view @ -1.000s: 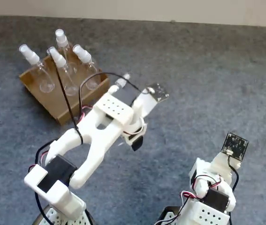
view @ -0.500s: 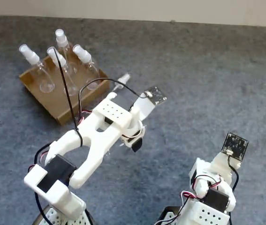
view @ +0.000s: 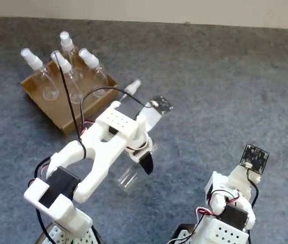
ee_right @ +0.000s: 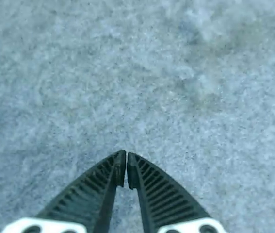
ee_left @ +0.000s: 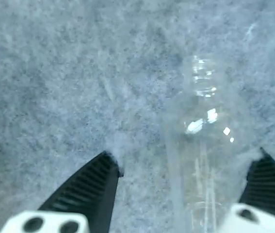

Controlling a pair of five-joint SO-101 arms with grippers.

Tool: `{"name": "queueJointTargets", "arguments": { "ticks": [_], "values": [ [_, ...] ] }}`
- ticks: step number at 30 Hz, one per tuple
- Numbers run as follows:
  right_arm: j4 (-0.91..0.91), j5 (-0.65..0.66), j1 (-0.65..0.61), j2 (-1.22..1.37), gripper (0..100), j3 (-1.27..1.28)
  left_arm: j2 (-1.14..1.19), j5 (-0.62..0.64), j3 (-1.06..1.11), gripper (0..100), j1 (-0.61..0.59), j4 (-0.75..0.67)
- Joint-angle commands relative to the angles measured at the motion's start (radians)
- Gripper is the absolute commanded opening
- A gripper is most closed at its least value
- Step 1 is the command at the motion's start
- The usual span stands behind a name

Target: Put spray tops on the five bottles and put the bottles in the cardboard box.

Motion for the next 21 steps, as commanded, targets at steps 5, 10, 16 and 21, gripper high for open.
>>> {"name": "queueJointTargets", "arguments": {
  "ticks": [5,10,16,21],
  "values": [
    [0.008,-0.008,-0.015,-0.01,0.5,0.143,-0.042,-0.006,-0.021,36,-0.001,-0.012],
    [0.008,-0.008,-0.015,-0.01,0.5,0.143,-0.042,-0.006,-0.016,36,0.038,-0.043],
    [0.008,-0.008,-0.015,-0.01,0.5,0.143,0.042,-0.006,0.005,36,0.074,-0.121],
    [0.008,-0.008,-0.015,-0.01,0.5,0.143,0.116,-0.006,-0.022,35,0.067,-0.132]
  ]
}}
